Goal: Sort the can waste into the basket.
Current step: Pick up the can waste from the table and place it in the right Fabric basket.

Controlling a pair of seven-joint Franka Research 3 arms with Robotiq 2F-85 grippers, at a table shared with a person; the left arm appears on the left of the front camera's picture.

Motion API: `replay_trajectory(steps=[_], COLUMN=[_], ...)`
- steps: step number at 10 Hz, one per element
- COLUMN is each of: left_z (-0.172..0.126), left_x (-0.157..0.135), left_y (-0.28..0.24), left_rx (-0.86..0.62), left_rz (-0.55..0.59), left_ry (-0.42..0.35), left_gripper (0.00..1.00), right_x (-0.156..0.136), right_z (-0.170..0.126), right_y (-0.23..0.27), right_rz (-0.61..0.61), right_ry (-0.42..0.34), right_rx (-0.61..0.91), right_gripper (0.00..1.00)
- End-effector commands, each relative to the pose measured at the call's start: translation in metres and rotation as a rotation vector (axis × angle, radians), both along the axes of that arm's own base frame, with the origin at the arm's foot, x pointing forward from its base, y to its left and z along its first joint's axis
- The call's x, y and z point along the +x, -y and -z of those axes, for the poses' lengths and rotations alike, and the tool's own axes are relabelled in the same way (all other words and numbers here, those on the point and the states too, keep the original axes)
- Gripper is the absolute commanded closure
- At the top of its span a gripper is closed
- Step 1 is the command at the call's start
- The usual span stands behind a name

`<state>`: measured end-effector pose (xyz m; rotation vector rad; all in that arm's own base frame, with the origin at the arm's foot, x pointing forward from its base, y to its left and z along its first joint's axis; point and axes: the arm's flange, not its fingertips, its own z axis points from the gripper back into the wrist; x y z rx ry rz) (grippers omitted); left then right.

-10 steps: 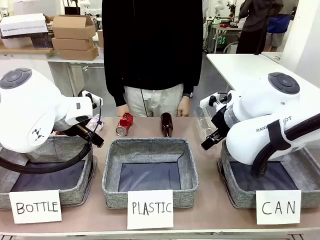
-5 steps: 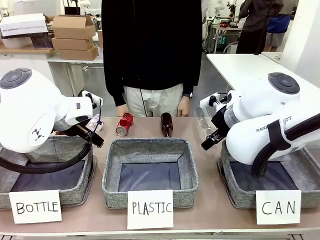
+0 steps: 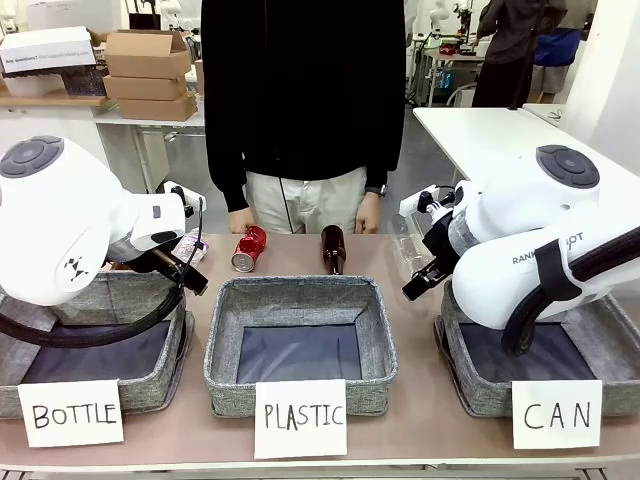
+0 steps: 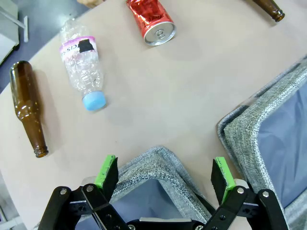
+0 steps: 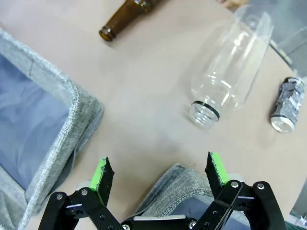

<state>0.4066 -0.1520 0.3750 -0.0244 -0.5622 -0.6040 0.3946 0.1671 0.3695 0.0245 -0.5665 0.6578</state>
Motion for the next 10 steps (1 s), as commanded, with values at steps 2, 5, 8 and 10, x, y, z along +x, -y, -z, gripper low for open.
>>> replay_trajectory(steps=[2, 5, 8, 10], left_z=[0.0, 0.0, -0.084, -0.148], left_x=[0.0, 0.0, -0.029, -0.091], left_y=[0.0, 0.0, -0.025, -0.057], left_rx=[0.0, 0.0, 0.006, -0.098], left_rz=[0.0, 0.0, -0.04, -0.006], left_ry=[0.0, 0.0, 0.031, 0.137], left_gripper=[0.0, 0.0, 0.0, 0.0], right_x=[0.0, 0.0, -0.03, -0.089], right_z=[0.0, 0.0, -0.122, -0.185], right_y=[0.0, 0.0, 0.009, 0.023], right_rz=[0.0, 0.0, 0.021, -0.012], right_ry=[0.0, 0.0, 0.089, 0.164], right_rx=[0.001, 0.0, 0.007, -0.001], right_gripper=[0.0, 0.0, 0.0, 0.0])
